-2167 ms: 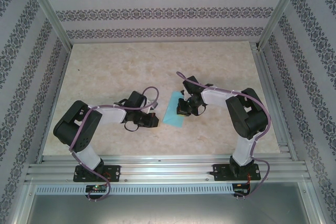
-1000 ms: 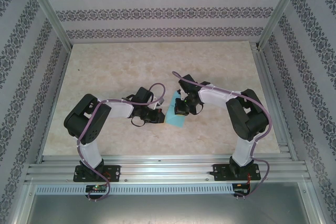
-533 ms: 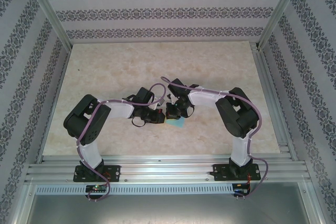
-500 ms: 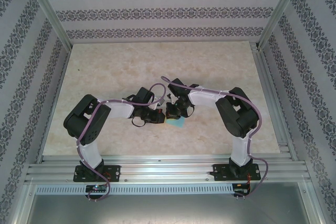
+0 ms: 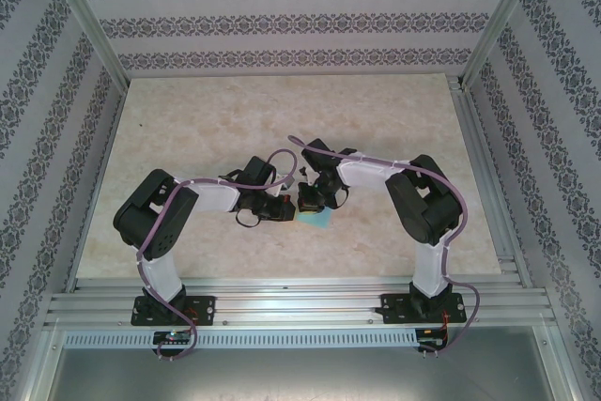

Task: Fold a paper plane with a square sheet of paper (fold left side to right side)
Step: Fold the triangle a second time at the center of the table.

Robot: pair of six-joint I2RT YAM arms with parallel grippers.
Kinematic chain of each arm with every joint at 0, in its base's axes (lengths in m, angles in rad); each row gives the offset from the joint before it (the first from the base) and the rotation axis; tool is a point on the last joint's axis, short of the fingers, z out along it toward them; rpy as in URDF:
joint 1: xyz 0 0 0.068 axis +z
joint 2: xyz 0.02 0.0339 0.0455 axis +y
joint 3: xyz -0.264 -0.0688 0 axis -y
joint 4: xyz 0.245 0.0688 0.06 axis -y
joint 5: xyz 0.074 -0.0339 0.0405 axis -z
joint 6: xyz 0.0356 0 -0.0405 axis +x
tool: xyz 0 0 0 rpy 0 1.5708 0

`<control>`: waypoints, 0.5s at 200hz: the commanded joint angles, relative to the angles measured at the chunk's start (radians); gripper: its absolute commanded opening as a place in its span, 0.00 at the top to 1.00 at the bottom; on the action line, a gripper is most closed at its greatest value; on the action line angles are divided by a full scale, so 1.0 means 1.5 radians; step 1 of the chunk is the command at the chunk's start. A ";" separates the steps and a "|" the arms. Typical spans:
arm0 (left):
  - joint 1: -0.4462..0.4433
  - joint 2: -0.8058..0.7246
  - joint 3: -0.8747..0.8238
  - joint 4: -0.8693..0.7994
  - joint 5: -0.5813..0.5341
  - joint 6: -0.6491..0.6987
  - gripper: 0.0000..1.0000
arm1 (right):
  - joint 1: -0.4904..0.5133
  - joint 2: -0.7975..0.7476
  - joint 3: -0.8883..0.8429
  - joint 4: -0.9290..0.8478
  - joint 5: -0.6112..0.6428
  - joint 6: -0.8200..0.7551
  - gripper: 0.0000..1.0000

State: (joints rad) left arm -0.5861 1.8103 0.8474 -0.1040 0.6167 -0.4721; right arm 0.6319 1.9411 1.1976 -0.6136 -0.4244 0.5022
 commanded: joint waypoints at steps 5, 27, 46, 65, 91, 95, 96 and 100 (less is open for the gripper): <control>0.001 0.030 -0.041 -0.099 -0.123 0.018 1.00 | -0.038 -0.002 -0.016 -0.044 0.060 -0.030 0.95; 0.001 0.033 -0.042 -0.099 -0.123 0.019 1.00 | -0.052 -0.007 -0.020 -0.052 0.066 -0.042 0.95; 0.001 0.034 -0.042 -0.099 -0.124 0.018 1.00 | -0.062 -0.011 -0.023 -0.061 0.073 -0.051 0.95; 0.001 0.033 -0.043 -0.100 -0.125 0.020 1.00 | -0.074 -0.016 -0.031 -0.066 0.078 -0.059 0.95; 0.000 0.034 -0.043 -0.103 -0.126 0.021 1.00 | -0.090 -0.023 -0.039 -0.073 0.085 -0.071 0.95; 0.001 0.033 -0.044 -0.103 -0.126 0.022 1.00 | -0.092 -0.024 -0.040 -0.076 0.086 -0.074 0.95; 0.001 0.033 -0.044 -0.103 -0.126 0.022 1.00 | -0.092 -0.024 -0.040 -0.076 0.086 -0.074 0.95; 0.001 0.033 -0.044 -0.103 -0.125 0.022 1.00 | -0.094 -0.024 -0.040 -0.079 0.087 -0.075 0.95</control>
State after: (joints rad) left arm -0.5896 1.8091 0.8448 -0.1013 0.6113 -0.4721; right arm 0.5381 1.9175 1.1694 -0.6518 -0.4305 0.4313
